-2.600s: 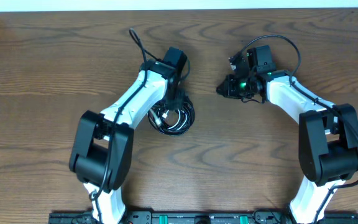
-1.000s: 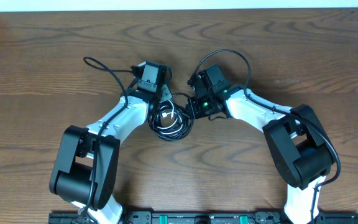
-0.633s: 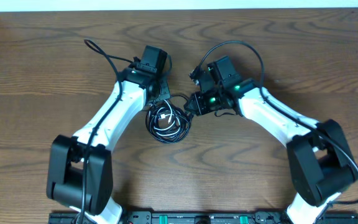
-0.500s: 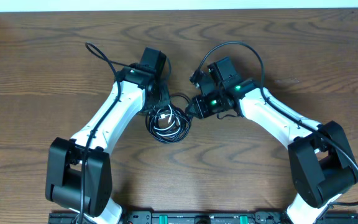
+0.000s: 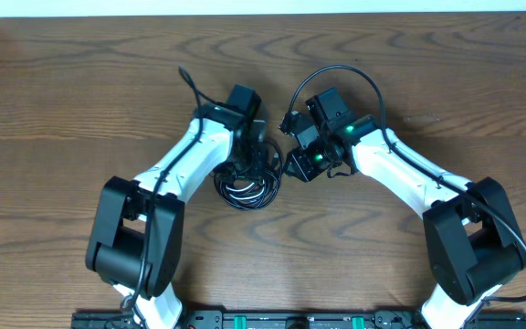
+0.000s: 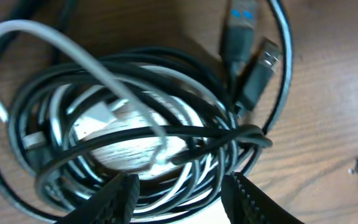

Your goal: Untangle cables

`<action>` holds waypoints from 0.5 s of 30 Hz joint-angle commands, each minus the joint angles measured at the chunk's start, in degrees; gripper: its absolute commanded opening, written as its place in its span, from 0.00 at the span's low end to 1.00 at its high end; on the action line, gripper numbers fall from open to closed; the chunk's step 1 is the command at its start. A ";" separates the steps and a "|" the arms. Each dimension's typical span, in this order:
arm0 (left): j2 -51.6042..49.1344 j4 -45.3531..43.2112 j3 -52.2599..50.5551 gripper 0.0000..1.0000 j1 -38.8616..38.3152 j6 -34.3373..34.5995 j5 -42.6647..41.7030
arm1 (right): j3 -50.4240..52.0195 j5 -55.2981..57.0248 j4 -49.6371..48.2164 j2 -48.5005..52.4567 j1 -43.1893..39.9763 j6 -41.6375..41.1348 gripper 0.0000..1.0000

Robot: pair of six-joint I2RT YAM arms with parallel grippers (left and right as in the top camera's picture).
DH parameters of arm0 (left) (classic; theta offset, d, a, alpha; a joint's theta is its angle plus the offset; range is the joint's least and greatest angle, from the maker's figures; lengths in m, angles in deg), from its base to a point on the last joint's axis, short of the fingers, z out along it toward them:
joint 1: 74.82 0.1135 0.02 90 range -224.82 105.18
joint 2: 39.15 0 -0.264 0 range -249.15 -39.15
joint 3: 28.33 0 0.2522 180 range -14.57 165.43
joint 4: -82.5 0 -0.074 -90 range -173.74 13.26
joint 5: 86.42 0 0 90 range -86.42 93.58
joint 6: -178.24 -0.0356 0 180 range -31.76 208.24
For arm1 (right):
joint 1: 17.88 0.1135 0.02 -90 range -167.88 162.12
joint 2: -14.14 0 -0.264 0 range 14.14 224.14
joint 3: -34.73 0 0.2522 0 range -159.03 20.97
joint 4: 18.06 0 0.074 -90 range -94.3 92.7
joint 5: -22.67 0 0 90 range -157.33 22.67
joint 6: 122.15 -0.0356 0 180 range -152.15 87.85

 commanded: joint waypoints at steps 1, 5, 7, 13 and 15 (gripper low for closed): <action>-0.74 -0.09 -0.39 0.49 -0.17 -6.34 -0.83 | 0.00 0.44 0.15 0.39 -0.15 1.68 0.26; -0.85 -1.84 -0.59 0.45 -0.17 -7.08 1.36 | 0.00 0.46 0.55 0.37 -0.26 1.68 0.24; -0.83 -2.95 -1.11 0.43 -0.17 -6.73 1.49 | 0.00 0.46 0.50 0.39 -0.37 1.70 0.23; -0.85 -4.15 -4.50 0.30 -0.17 -6.45 1.49 | 0.00 0.17 1.18 0.37 -0.55 1.86 0.22; -0.83 -4.15 -4.79 0.27 -0.17 -6.47 1.49 | 0.00 -0.09 1.14 0.37 -0.66 1.86 0.22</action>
